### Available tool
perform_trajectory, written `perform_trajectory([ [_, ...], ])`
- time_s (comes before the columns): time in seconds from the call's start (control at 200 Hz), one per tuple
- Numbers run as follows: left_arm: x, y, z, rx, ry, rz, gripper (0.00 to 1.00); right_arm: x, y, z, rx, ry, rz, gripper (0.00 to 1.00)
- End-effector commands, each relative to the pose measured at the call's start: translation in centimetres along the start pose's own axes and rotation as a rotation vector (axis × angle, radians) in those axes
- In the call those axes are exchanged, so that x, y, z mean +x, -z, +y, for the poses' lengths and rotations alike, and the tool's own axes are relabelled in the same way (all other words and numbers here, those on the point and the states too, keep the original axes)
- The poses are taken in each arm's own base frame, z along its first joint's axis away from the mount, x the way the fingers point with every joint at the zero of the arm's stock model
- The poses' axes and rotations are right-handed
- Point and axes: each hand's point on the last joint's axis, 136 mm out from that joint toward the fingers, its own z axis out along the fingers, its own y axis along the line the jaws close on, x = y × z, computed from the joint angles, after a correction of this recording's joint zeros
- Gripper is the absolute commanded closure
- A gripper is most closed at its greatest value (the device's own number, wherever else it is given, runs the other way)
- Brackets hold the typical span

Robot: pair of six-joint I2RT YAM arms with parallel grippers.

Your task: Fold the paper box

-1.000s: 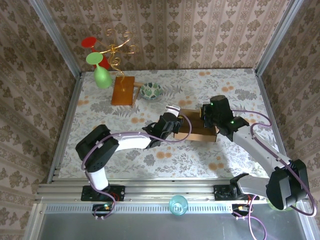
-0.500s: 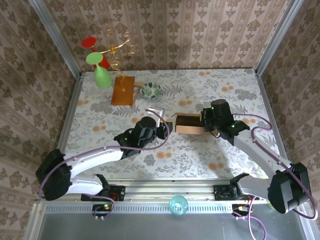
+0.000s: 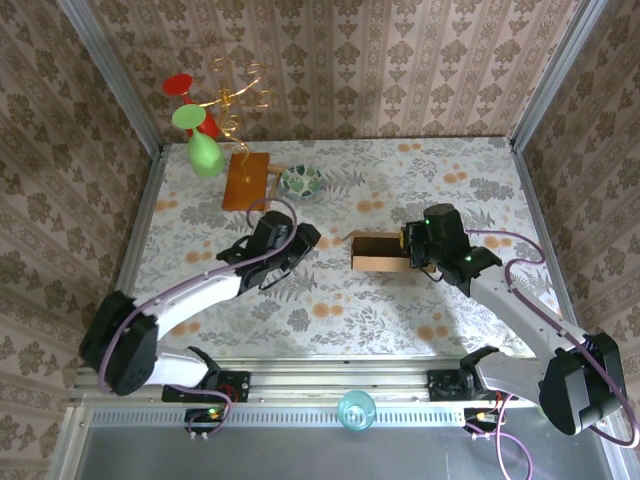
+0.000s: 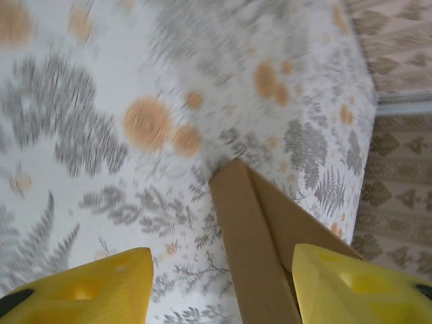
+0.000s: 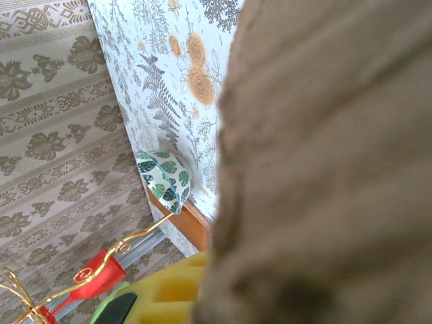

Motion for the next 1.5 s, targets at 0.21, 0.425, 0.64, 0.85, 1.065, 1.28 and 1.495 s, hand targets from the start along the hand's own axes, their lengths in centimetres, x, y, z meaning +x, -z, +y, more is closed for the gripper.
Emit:
perform_trajectory([
  [0.21, 1.9, -5.7, -2.9, 0.058, 0.652, 0.158, 0.31, -0.7, -0.3, -2.3, 0.068, 0.039, -0.017, 1.0],
  [0.425, 1.9, -8.0, -3.8, 0.087, 0.667, 0.191, 0.24, -1.2, -0.7, -2.9, 0.083, 0.059, -0.008, 1.0],
  [0.64, 1.1, -7.1, -2.5, 0.044, 0.603, 0.178, 0.29, -2.4, -1.3, -4.7, 0.078, 0.082, 0.009, 1.0],
  [0.85, 1.6, -6.8, -2.2, 0.019, 0.503, 0.206, 0.41, -2.8, -1.5, -6.3, 0.103, 0.1, 0.037, 1.0],
  [1.065, 2.9, -6.8, -3.4, -0.046, 0.245, 0.321, 0.42, -3.8, -2.0, -10.1, 0.209, 0.112, 0.058, 0.93],
  [1.28, 3.8, -7.2, -2.8, -0.126, -0.129, 0.396, 0.41, -4.7, -1.1, -11.2, 0.307, 0.167, 0.068, 0.62],
  [1.495, 6.2, -9.2, -3.0, -0.096, -0.304, 0.499, 0.42, -4.9, 1.3, -9.3, 0.379, 0.303, 0.083, 0.45],
])
